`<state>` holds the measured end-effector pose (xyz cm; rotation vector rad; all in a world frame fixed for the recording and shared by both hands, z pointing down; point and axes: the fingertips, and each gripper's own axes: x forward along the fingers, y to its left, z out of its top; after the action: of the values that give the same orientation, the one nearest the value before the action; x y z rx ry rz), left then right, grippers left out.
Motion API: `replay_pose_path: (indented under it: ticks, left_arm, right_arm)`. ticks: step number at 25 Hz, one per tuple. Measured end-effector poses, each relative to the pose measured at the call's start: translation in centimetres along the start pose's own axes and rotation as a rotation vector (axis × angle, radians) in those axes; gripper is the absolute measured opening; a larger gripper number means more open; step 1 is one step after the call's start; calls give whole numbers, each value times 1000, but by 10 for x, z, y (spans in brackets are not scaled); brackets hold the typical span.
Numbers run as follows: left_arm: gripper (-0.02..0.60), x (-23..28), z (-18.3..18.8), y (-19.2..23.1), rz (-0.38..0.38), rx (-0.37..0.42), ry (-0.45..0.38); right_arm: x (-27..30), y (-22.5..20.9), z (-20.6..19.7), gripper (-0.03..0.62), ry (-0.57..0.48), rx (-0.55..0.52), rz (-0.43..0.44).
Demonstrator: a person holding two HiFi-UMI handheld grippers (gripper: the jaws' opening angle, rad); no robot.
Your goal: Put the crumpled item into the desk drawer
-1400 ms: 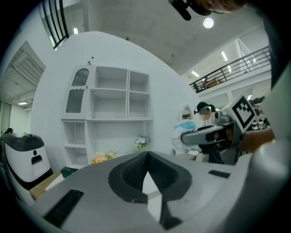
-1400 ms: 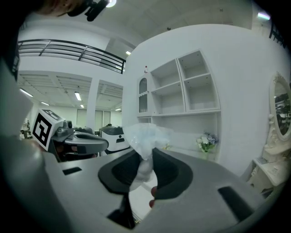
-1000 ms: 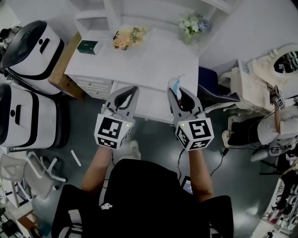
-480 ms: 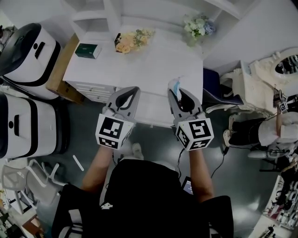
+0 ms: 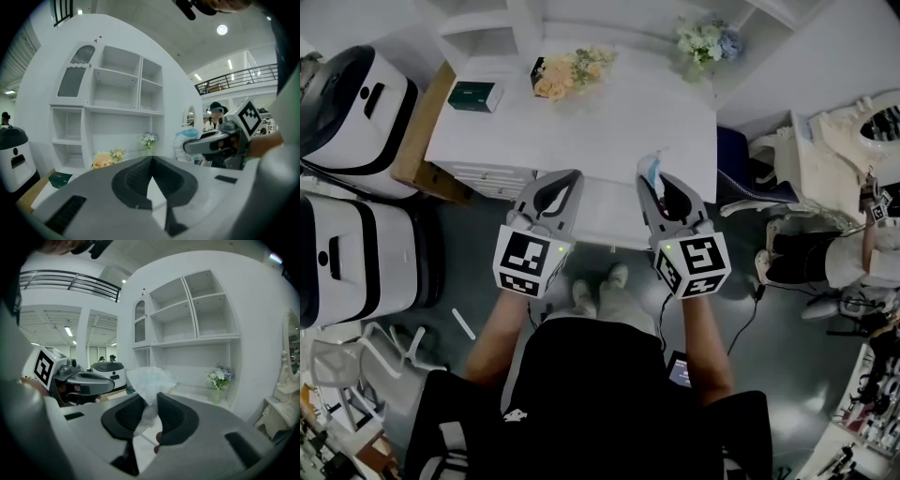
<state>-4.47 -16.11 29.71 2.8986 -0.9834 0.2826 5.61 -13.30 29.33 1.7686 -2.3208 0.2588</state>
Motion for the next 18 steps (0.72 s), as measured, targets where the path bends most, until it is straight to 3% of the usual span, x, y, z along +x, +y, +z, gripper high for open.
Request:
replay_pose_path:
  ticks: [10,18]
  left_arm:
    - [6,11,-1,6,0,22,0]
    - [6,31,-18,1,5,7,46]
  right_arm:
    - [12,-6,1,79,3,-9,10]
    - [25,-26,-10,78,29,-13,34]
